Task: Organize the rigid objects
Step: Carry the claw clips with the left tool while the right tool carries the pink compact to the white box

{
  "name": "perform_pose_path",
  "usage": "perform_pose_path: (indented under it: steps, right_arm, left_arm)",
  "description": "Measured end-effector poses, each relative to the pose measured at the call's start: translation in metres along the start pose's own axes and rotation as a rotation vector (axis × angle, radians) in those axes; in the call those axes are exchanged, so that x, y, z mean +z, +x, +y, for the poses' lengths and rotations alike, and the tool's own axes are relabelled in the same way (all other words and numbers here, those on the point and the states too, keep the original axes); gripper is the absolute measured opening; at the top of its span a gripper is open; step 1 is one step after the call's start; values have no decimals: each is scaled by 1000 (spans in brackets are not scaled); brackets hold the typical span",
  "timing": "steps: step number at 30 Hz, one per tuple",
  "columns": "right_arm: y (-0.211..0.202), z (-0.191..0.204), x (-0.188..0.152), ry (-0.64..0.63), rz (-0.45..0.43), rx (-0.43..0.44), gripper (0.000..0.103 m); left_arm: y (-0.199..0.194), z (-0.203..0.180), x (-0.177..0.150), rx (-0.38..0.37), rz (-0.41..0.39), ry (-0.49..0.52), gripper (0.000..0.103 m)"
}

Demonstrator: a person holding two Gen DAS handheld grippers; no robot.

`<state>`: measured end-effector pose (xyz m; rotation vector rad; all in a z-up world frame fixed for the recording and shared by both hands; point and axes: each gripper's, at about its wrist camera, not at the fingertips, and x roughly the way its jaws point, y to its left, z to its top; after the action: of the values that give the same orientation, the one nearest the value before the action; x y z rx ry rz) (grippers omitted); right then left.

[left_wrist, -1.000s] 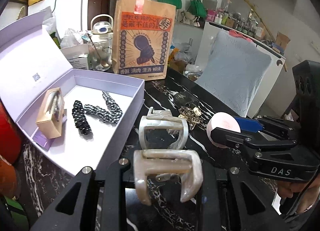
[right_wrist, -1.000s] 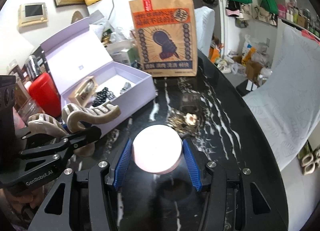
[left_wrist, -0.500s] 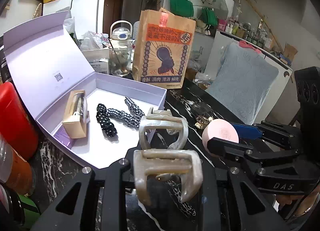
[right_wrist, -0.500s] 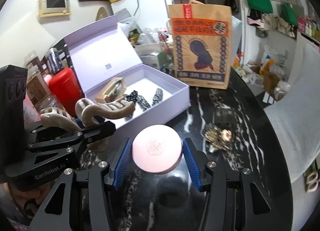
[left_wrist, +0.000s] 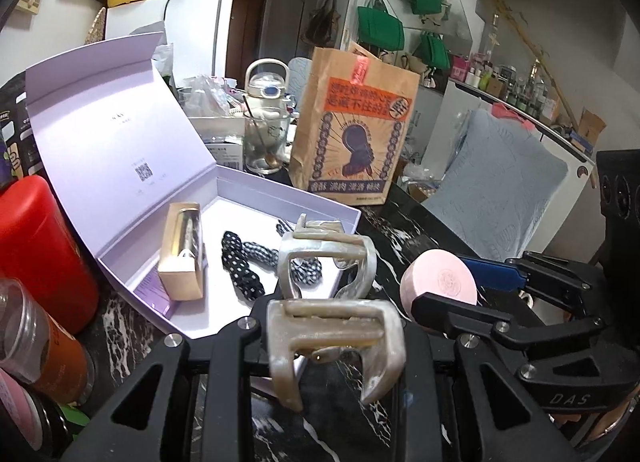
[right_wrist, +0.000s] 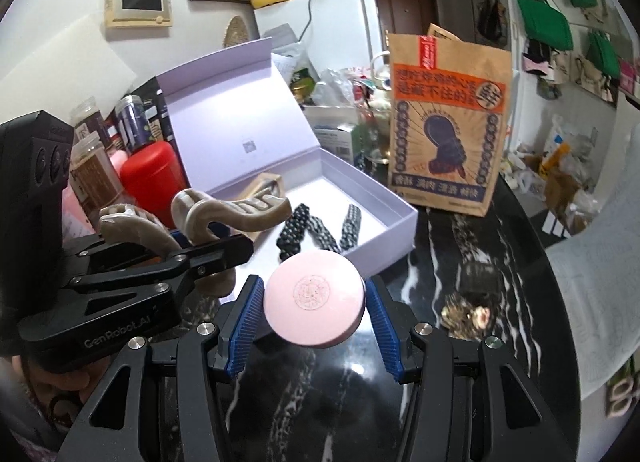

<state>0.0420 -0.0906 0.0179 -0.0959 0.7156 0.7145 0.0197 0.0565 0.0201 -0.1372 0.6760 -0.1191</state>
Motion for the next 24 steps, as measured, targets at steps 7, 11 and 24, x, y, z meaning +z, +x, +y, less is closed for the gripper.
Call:
perform_pose_path:
  steps: [7,11,24]
  right_arm:
    - [6,1,23,-5,-16,22,52]
    - [15,3,35,-23,-27,23,52]
    - [52,5,84,-92,-66,59,52]
  left_arm:
    - [2,12,16,14,-11,-28,27]
    - [5,18,24,39,-19,-34,27]
    - [28,50,50,153,-37,-105,27]
